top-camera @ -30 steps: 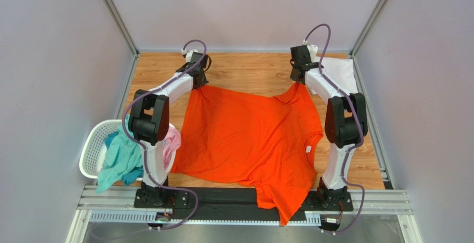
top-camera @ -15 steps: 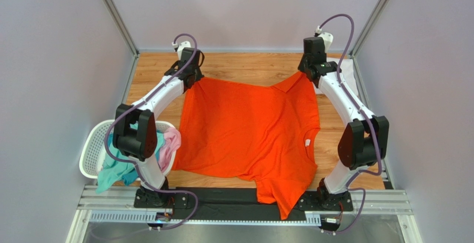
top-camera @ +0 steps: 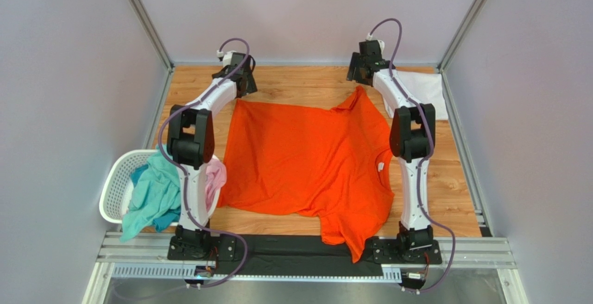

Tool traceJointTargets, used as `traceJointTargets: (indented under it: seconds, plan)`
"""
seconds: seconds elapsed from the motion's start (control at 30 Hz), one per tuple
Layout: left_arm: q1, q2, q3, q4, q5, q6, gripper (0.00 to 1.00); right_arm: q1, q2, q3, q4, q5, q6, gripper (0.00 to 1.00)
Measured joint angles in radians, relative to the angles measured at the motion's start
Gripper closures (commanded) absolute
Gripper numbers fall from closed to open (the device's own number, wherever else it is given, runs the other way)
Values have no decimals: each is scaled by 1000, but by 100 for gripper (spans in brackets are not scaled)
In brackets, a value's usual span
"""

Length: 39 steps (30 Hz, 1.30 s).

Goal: Fold and stack the t-shirts
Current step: Flatten the tshirt out

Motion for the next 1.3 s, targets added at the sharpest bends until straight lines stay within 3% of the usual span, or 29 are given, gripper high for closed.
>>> traceJointTargets:
  seconds: [0.07, 0.23, 0.43, 0.53, 0.57, 0.63, 0.83, 1.13, 1.23, 1.3]
  plan:
    - [14, -6, -1, -18, 4, 1, 0, 0, 13, 15, -24, -32, -8, 6]
    - [18, -105, -94, -39, 50, -8, 0, 12, -75, -100, -22, -100, -11, 6]
    - [-42, -406, -330, -45, 126, -43, 0, 37, -229, -285, -27, -176, 18, 9]
    - [-84, -554, -462, -23, 163, -63, 0, 44, -249, -320, -47, -212, 41, 14]
    - [-99, -604, -518, -10, 180, -73, 0, 45, -248, -325, -53, -222, 47, 22]
    - [-115, -677, -624, 10, 219, -92, 0, 44, -240, -326, -67, -246, 61, 27]
    - [-114, -718, -843, 47, 306, -121, 0, 44, -193, -317, -98, -273, 94, 31]
    - [-114, -706, -889, 108, 339, -125, 0, 44, -84, -241, -114, -279, 124, 46]
    - [-114, -680, -892, 118, 338, -130, 0, 44, -63, -227, -116, -281, 128, 56]
    - [-114, -666, -899, 118, 333, -133, 0, 44, -55, -219, -116, -282, 129, 68]
